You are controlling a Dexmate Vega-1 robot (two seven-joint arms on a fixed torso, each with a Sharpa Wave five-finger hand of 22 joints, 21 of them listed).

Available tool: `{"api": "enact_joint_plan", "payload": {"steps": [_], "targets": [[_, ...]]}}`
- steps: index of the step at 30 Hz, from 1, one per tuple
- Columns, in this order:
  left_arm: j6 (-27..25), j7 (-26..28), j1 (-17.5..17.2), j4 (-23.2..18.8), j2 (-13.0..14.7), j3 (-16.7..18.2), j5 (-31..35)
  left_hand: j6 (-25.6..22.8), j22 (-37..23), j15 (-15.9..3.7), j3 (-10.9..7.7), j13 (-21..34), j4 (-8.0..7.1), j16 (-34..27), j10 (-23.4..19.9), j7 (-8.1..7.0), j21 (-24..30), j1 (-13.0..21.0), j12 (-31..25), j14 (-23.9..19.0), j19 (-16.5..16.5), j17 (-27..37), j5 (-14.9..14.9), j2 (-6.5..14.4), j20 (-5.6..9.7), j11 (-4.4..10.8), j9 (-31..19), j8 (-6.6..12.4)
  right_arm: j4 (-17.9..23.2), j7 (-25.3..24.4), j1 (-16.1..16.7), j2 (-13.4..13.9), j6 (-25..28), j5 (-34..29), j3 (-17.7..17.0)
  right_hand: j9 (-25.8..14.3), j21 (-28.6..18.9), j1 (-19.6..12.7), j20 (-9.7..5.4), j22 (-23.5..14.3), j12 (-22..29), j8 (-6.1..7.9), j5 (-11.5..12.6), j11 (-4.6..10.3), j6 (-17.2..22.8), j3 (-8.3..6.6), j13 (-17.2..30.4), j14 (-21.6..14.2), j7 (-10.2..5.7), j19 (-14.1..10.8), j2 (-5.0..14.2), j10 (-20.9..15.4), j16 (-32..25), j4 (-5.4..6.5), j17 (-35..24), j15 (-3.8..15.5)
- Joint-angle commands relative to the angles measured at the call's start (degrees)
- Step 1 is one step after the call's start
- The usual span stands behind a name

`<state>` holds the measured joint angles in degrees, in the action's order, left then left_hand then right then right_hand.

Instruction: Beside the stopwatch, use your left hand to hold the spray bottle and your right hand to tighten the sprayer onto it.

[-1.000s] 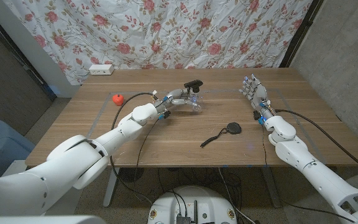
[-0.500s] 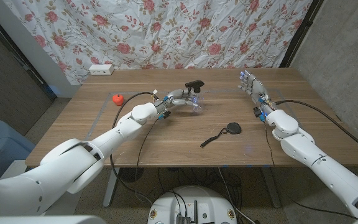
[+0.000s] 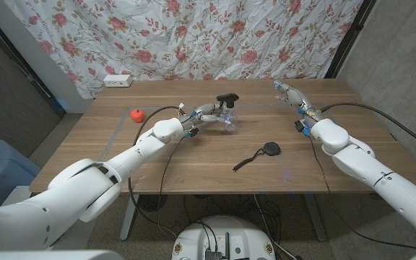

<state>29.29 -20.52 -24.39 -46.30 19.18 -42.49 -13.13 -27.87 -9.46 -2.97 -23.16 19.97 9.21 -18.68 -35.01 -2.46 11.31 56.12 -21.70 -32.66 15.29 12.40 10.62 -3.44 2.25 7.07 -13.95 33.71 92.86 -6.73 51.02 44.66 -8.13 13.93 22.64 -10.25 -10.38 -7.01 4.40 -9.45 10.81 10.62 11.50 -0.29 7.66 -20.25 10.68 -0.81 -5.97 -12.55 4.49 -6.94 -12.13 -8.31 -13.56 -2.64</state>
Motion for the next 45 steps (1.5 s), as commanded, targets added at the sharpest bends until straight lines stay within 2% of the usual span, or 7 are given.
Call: {"api": "enact_joint_plan", "payload": {"steps": [1,7,14,20,31,39,45], "targets": [[-0.1,-1.6,0.9,0.9,-0.3,-0.5,0.1,-2.1,-0.3,-7.43,0.3,0.5,-0.03,-0.4,-1.8,0.13,-0.3,0.9,-0.3,-0.6,0.0,0.3,0.4,1.8,5.37,1.4,-1.9,3.02,6.2,-1.3,-1.3,4.3,6.5,-8.8,1.7,-0.1,0.2,-0.5,-0.2,-0.2,0.0,0.03,-0.3,0.4,-0.4,-0.2,0.1,0.4,-0.47,0.7,0.07,0.2,0.2,-0.39,0.1,-0.05],[-0.1,-2.3,1.4,1.3,-0.5,-0.7,0.1,-2.0,-0.3,-7.37,0.6,0.8,-0.04,-0.5,-1.9,0.12,-0.3,0.8,-0.3,-0.6,0.0,0.3,0.4,1.9,5.34,1.39,-2.0,3.26,9.0,-0.5,-1.9,6.1,9.1,-12.0,2.2,-0.1,0.3,-1.1,-0.05,-0.2,-0.1,-0.1,-0.4,0.48,-1.1,-0.37,0.1,0.8,-0.83,1.3,-0.3,0.8,0.4,-0.84,0.3,-0.11],[-0.4,-3.2,2.1,1.8,-0.7,-1.1,0.3,-2.2,-0.3,-7.47,0.89,1.1,-0.06,-0.6,-2.3,0.11,-0.3,0.8,-0.5,-0.7,0.1,0.4,0.4,2.1,5.27,1.32,-2.1,3.6,12.7,0.3,-2.4,7.8,13.3,-15.7,2.7,-0.2,0.2,-2.6,0.05,-0.2,-0.3,0.38,-0.5,0.6,-0.6,-0.84,0.1,1.4,-1.27,1.9,-0.71,1.8,0.6,-1.54,0.6,-0.44],[-0.7,-4.7,2.8,2.2,-0.9,-1.5,0.3,-2.0,-0.3,-7.3,1.19,1.4,-0.01,-0.6,-2.0,0.17,-0.3,0.9,-0.4,-0.4,0.0,0.4,0.4,2.2,5.31,1.35,-2.2,3.82,15.6,1.7,-2.6,9.2,16.1,-17.5,2.8,-0.3,0.1,-4.2,0.41,-0.1,-0.5,0.46,-0.7,0.37,-0.9,-1.36,0.1,1.8,-1.91,2.3,-1.15,2.9,0.7,-2.04,0.9,-1.21],[-3.1,-4.3,2.1,-1.3,0.4,-1.7,0.9,-2.2,-0.3,-7.42,1.69,1.9,0.04,-0.9,-2.7,0.1,-0.3,1.0,-0.6,-0.7,0.1,0.4,0.4,2.4,5.36,1.34,-2.2,4.29,19.9,4.9,-2.6,11.9,18.9,-19.3,2.3,-0.5,0.0,-8.1,1.6,-0.1,-0.7,0.93,-1.0,-0.09,-1.3,-2.33,0.2,3.8,-2.58,3.0,-2.65,6.2,1.1,-2.45,1.3,-2.88],[-4.9,-3.8,1.4,-3.9,1.3,-1.8,1.2,-2.3,-0.3,-7.52,1.99,2.2,0.04,-1.1,-2.8,0.17,-0.3,1.1,-0.6,-0.9,0.2,0.4,0.5,2.6,5.28,1.4,-2.2,4.65,21.7,7.8,-3.3,13.7,19.4,-20.5,2.3,-0.9,0.1,-11.1,3.28,-0.1,-0.7,1.57,-0.7,-1.0,-0.9,-3.21,0.2,5.1,-2.14,3.6,-3.61,8.4,1.2,-2.54,1.4,-4.4],[-5.2,-3.3,1.4,-4.7,1.5,-2.0,1.8,-2.4,-0.3,-7.48,2.18,2.4,0.07,-1.2,-3.0,0.12,-0.2,1.2,-0.7,-0.9,0.3,0.5,0.5,2.8,5.31,1.54,-2.2,4.86,22.6,9.7,-4.1,14.3,19.5,-21.6,2.7,-1.1,0.0,-12.9,3.76,-0.1,-0.5,1.99,-0.1,-1.24,-0.5,-3.82,0.3,5.4,-1.71,3.7,-3.98,8.9,1.1,-2.58,1.4,-5.31]]}}
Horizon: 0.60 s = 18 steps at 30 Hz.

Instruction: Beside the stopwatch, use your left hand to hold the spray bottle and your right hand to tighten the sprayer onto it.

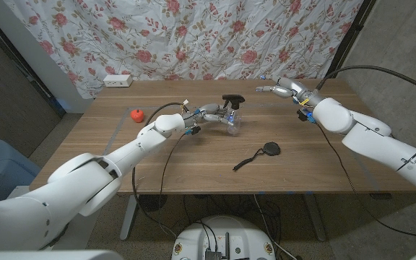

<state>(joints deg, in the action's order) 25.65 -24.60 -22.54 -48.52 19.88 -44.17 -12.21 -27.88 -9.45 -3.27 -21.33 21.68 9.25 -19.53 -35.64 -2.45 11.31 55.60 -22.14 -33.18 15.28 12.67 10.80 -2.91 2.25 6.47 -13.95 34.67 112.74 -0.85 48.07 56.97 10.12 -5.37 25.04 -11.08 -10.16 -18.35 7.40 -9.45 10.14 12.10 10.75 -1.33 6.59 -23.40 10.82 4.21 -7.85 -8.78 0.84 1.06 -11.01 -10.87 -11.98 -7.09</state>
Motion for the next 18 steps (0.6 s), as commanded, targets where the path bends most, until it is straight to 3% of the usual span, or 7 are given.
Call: {"api": "enact_joint_plan", "payload": {"steps": [1,13,18], "targets": [[-1.5,0.8,-0.4,-2.5,0.7,-0.4,1.0,-2.4,-0.3,-7.24,0.36,0.7,0.02,-0.4,-2.4,0.1,-0.2,1.7,-0.3,-0.4,0.3,0.2,0.3,2.3,5.31,2.12,-2.2,3.94,3.0,4.3,-1.3,2.1,1.6,-2.4,0.4,-0.3,-0.2,-1.9,0.99,-0.1,0.2,0.58,0.8,-0.37,0.6,-0.8,0.1,0.4,0.21,0.0,-0.41,1.1,-0.1,-0.02,-0.1,-1.0],[-2.0,1.9,-0.5,-4.2,1.3,-0.8,2.2,-2.5,-0.3,-7.26,0.72,1.2,0.11,-0.7,-2.6,0.07,-0.2,2.0,-0.3,-0.6,0.4,0.3,0.4,2.6,5.3,2.12,-2.3,4.45,5.6,10.4,-4.2,2.6,4.6,-4.5,2.4,-0.9,-0.2,-4.4,1.75,-0.1,0.1,1.44,0.9,-1.32,1.4,-1.11,0.1,1.4,0.92,0.8,-2.53,3.3,-0.1,0.04,-0.1,-2.69],[-2.4,2.5,-0.9,-5.1,1.5,-0.7,2.4,-2.4,-0.3,-7.28,0.85,1.4,0.11,-0.7,-2.6,-0.09,-0.2,2.1,-0.2,-0.6,0.4,0.3,0.4,2.7,5.3,2.26,-2.3,4.57,6.0,10.8,-4.6,2.2,3.9,-5.6,2.9,-1.3,-0.4,-5.4,2.67,-0.2,0.5,2.45,0.4,-1.6,2.9,-0.77,0.2,0.7,1.58,0.5,-4.44,3.3,-0.6,0.29,-0.2,-4.59]]}}
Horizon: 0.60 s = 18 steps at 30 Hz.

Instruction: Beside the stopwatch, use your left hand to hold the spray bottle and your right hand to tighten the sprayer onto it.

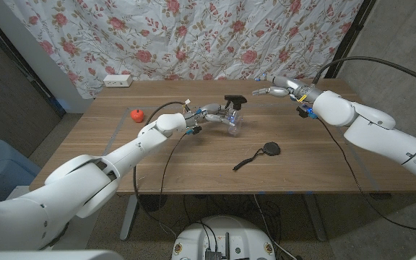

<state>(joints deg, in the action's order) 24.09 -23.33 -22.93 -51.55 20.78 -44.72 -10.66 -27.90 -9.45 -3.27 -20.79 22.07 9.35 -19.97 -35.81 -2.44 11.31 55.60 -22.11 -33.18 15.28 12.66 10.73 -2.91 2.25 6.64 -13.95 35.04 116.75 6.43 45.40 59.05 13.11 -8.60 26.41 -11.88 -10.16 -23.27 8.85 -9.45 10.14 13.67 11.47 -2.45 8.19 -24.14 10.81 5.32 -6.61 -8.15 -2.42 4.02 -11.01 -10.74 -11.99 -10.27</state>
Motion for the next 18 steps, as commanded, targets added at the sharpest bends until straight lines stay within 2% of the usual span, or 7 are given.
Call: {"api": "enact_joint_plan", "payload": {"steps": [1,7,14,18], "targets": [[-0.9,1.3,-0.6,-2.2,0.6,-0.1,0.8,-2.4,-0.3,-7.31,0.33,1.0,0.02,-0.3,-2.5,-0.09,-0.2,2.1,-0.3,-0.6,0.4,0.3,0.5,2.7,5.32,2.1,-2.3,4.21,2.1,3.6,-2.1,-0.1,1.1,-2.7,1.7,-0.5,-0.4,-0.5,1.33,-0.2,0.5,0.91,-0.4,-0.47,1.4,-0.01,0.2,-0.5,0.35,-0.2,-1.27,0.3,-0.7,0.18,-0.2,-1.5],[-1.0,1.8,-0.9,-2.7,0.8,0.0,1.0,-2.5,-0.3,-7.36,0.52,1.2,0.08,-0.4,-2.6,0.0,-0.2,2.3,-0.3,-0.6,0.5,0.3,0.5,2.9,5.32,2.09,-2.3,4.48,2.3,4.6,-3.4,-1.0,1.5,-4.9,3.1,-1.0,-0.6,-0.7,2.03,-0.2,0.8,2.13,-0.6,-0.5,3.8,0.29,0.2,-1.3,1.24,-0.7,-2.29,0.1,-1.1,0.74,-0.3,-2.16],[-0.9,2.1,-0.8,-2.7,0.8,-0.2,1.4,-2.5,-0.3,-7.4,0.75,1.4,0.07,-0.5,-2.7,-0.07,-0.2,2.4,-0.3,-0.6,0.6,0.3,0.5,3.0,5.32,2.12,-2.3,4.71,2.0,6.0,-4.8,-2.1,1.7,-7.3,4.6,-1.2,-0.8,-1.0,2.49,-0.2,0.7,2.37,-0.5,-0.7,4.1,0.23,0.2,-1.6,1.49,-1.1,-2.38,0.4,-1.2,0.82,-0.3,-2.2],[-0.6,2.2,-0.6,-2.2,0.6,-0.3,1.6,-2.5,-0.3,-7.37,0.84,1.5,0.04,-0.5,-2.7,-0.1,-0.2,2.4,-0.3,-0.6,0.6,0.3,0.5,3.1,5.33,2.06,-2.3,4.84,2.3,7.4,-5.8,-3.0,3.4,-9.1,5.7,-1.4,-0.7,-1.8,2.48,-0.2,0.8,3.26,-0.2,-0.87,5.8,-0.09,0.2,-1.7,1.89,-1.1,-2.33,0.5,-1.2,0.76,-0.3,-2.21]]}}
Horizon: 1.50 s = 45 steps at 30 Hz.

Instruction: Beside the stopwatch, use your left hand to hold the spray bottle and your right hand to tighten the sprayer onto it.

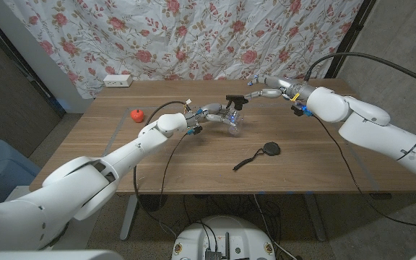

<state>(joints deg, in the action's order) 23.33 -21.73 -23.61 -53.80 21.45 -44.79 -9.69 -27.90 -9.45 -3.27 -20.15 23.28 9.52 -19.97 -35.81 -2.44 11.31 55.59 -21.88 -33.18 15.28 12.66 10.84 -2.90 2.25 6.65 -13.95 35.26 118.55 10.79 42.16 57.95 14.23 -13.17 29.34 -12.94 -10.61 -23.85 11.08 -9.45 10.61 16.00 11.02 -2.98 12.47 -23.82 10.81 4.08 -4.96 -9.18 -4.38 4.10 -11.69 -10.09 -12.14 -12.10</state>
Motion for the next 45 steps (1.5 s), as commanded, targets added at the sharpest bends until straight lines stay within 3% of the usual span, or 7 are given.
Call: {"api": "enact_joint_plan", "payload": {"steps": [1,5,34,45], "targets": [[0.2,0.6,0.1,0.1,-0.1,-0.2,0.6,-2.6,-0.3,-7.41,0.22,0.3,-0.11,-0.5,-2.8,-0.09,-0.2,2.4,-0.5,-0.6,0.6,0.3,0.4,3.0,5.32,2.05,-2.4,4.66,0.5,3.3,-2.8,-2.1,2.6,-4.8,3.0,-0.4,-0.3,-1.4,0.26,-0.2,0.4,1.09,0.3,-0.33,1.8,-0.47,0.2,-0.5,0.47,-0.1,-0.39,0.2,-0.5,0.11,-0.2,-0.38],[0.5,0.5,0.4,0.5,-0.2,-0.3,0.8,-2.6,-0.3,-7.4,0.34,0.5,-0.09,-0.6,-2.9,-0.1,-0.2,2.5,-0.6,-0.7,0.6,0.3,0.4,3.1,5.35,2.16,-2.4,4.8,0.3,3.4,-3.2,-2.8,2.9,-6.1,3.6,-0.7,-0.2,-1.9,0.31,-0.2,0.6,1.82,0.4,-0.49,3.1,-0.57,0.2,-0.9,1.24,-0.2,-0.56,-0.2,-0.6,0.18,-0.2,-0.4],[-0.2,0.7,-0.3,-1.5,0.6,-0.5,1.4,-2.9,-0.3,-7.36,0.75,1.2,-0.28,-0.7,-3.1,-0.35,-0.3,2.5,-0.4,-0.9,0.6,0.2,0.5,3.8,5.39,2.12,-2.1,5.53,1.4,7.3,-5.2,-5.7,7.2,-16.0,8.0,-2.4,-0.4,-1.8,0.39,-0.2,1.0,6.08,0.3,-0.7,11.0,-0.34,0.2,-3.0,2.37,-1.7,-1.04,-2.0,-1.3,1.02,-0.5,0.04],[-0.3,0.6,-0.3,-1.4,0.4,-0.7,1.4,-3.1,-0.3,-7.59,0.82,1.4,-0.31,-0.7,-3.5,-0.21,-0.2,2.5,-0.5,-1.2,0.7,0.1,0.5,4.0,5.4,2.23,-1.9,5.82,1.6,6.8,-4.6,-6.5,8.2,-18.6,8.2,-3.1,-0.6,-1.5,0.05,-0.2,1.6,8.19,0.1,-0.1,14.9,-0.13,0.2,-4.7,0.86,-3.0,-1.07,-4.7,-1.9,1.19,-0.7,0.68]]}}
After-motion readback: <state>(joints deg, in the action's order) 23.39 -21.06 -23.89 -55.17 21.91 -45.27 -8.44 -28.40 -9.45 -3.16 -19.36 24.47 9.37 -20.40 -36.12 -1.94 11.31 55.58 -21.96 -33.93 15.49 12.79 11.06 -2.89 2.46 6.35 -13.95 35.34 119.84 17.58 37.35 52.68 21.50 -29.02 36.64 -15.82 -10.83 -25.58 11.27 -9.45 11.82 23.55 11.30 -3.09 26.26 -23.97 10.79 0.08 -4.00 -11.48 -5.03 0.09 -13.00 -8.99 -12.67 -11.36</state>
